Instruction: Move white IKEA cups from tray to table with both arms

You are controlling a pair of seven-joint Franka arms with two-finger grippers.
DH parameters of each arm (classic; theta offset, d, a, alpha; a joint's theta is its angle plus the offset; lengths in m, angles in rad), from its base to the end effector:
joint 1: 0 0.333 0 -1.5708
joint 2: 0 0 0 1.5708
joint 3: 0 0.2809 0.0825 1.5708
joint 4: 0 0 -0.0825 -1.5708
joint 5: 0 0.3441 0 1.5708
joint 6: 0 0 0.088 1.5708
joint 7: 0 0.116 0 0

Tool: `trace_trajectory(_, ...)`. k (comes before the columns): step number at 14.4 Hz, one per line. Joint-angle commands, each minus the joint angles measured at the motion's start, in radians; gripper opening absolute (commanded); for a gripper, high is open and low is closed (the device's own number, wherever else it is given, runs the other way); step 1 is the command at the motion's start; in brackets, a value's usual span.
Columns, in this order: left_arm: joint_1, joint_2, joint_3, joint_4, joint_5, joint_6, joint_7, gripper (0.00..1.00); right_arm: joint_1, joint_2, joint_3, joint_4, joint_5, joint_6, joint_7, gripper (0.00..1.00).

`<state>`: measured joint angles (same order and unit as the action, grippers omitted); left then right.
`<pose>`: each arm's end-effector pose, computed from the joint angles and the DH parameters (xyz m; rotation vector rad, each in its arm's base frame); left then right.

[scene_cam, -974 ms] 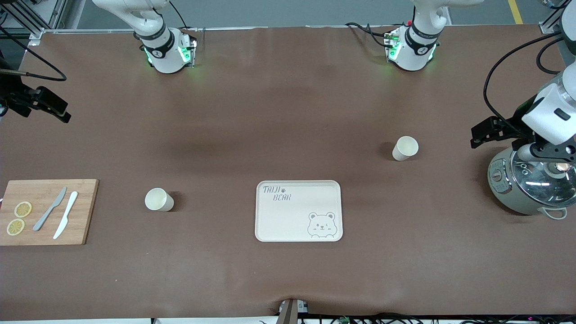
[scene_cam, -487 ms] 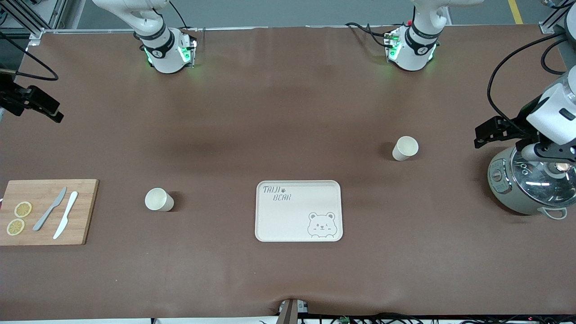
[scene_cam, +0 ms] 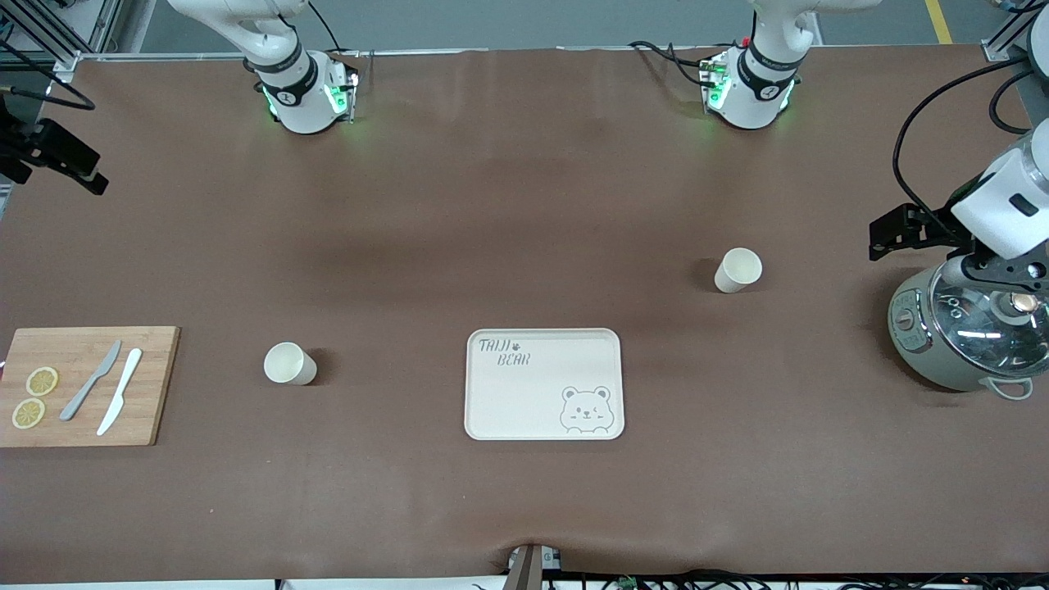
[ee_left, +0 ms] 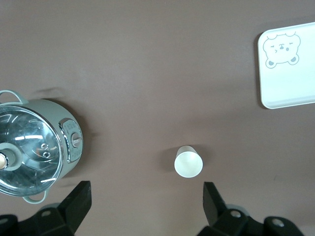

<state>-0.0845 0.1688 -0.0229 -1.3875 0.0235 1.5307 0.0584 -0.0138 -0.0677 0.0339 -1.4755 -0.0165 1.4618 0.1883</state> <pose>0.5536 -0.0558 0.5654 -3.1105 0.2570 0.0391 0.4835 0.0083 0.6450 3.1161 -0.2662 0.0870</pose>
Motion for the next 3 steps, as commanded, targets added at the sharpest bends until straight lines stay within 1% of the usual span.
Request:
trace_trajectory(1, -0.006, -0.011, -0.002, 0.01, 0.03, -0.021, 0.011, 1.0, 0.011, 0.009, 0.001, 0.026, 0.01, -0.018, 0.083, 1.0)
trace_trajectory(3, -0.006, -0.011, -0.003, 0.01, 0.03, -0.021, 0.011, 1.0, 0.009, 0.009, 0.0, 0.026, 0.01, -0.018, 0.094, 1.0)
